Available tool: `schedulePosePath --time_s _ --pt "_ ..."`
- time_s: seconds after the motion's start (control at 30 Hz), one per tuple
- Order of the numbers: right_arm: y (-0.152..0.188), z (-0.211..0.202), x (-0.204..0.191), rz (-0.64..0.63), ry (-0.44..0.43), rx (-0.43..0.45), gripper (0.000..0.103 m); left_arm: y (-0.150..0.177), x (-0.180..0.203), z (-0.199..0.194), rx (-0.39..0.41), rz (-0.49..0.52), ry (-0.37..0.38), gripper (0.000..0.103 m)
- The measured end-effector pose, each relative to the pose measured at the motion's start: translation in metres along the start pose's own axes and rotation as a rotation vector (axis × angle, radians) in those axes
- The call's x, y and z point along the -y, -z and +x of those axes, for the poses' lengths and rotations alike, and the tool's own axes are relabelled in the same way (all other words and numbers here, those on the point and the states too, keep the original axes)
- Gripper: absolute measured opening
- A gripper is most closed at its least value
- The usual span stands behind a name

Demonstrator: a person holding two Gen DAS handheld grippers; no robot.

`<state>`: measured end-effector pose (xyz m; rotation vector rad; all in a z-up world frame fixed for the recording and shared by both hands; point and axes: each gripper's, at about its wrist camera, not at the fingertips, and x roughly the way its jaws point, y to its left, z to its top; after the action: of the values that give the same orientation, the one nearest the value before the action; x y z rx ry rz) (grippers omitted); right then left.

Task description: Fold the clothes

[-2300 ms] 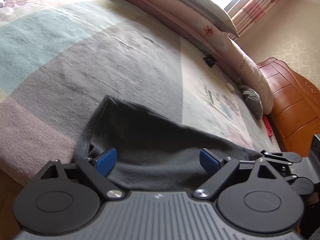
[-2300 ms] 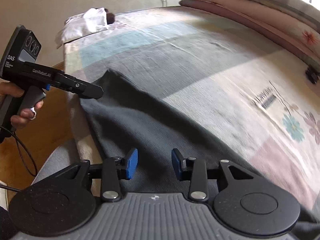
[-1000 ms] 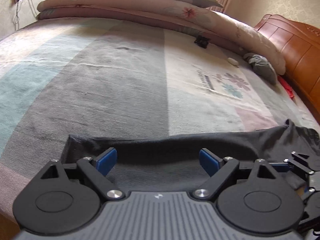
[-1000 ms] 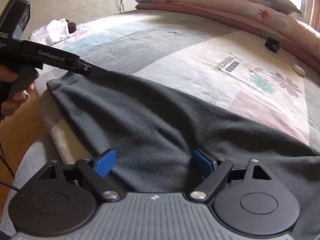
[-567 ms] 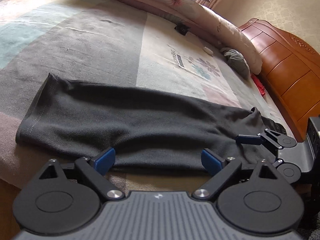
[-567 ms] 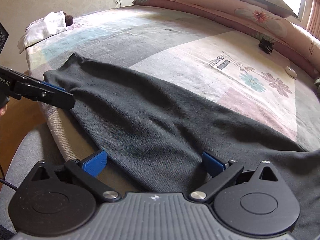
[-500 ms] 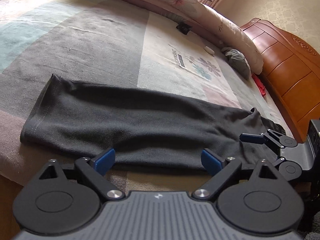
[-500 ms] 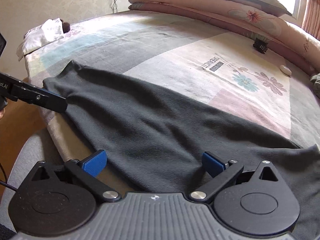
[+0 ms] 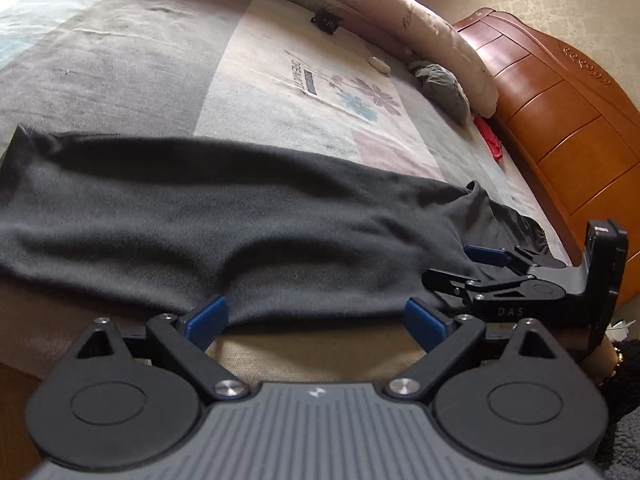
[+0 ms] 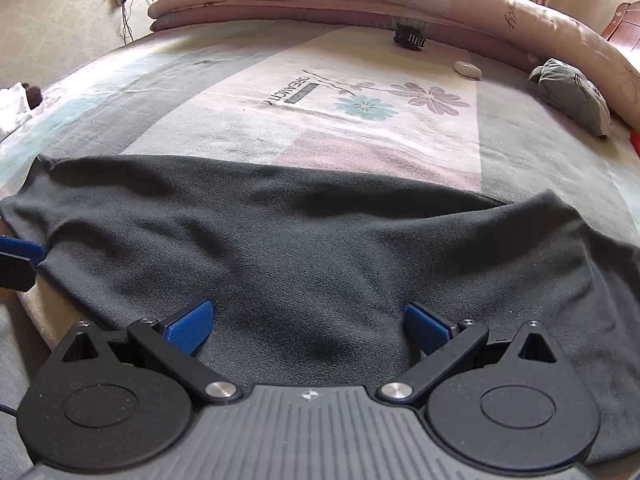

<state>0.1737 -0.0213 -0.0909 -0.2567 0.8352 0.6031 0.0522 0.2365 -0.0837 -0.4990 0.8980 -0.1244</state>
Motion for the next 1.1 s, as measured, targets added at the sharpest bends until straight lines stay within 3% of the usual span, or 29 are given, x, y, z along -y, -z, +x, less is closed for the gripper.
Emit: schedulePosePath --time_s 0.17,0.5,0.67,0.8,0.97,1.1 --pt "0.001 0.0 -0.003 -0.002 0.011 0.011 0.103 -0.027 0.007 -0.008 0.095 0.045 -0.004 0.095" --pt "0.006 -0.007 0.002 -0.027 -0.014 0.042 0.103 -0.028 0.018 0.025 0.001 0.036 -0.045 0.096" --pt "0.001 -0.013 0.008 -0.023 -0.028 0.054 0.103 -0.042 0.033 0.052 0.002 0.005 0.025 0.097" --pt "-0.002 -0.027 0.032 -0.021 0.026 0.127 0.103 -0.053 0.046 0.074 0.003 -0.02 0.082 0.097" --pt "0.018 -0.019 0.09 0.111 0.123 0.022 0.103 -0.067 0.062 0.101 0.004 -0.051 0.152 0.096" --pt "0.035 -0.033 0.118 0.171 0.074 0.053 0.103 -0.077 0.075 0.118 0.01 -0.07 0.192 0.096"
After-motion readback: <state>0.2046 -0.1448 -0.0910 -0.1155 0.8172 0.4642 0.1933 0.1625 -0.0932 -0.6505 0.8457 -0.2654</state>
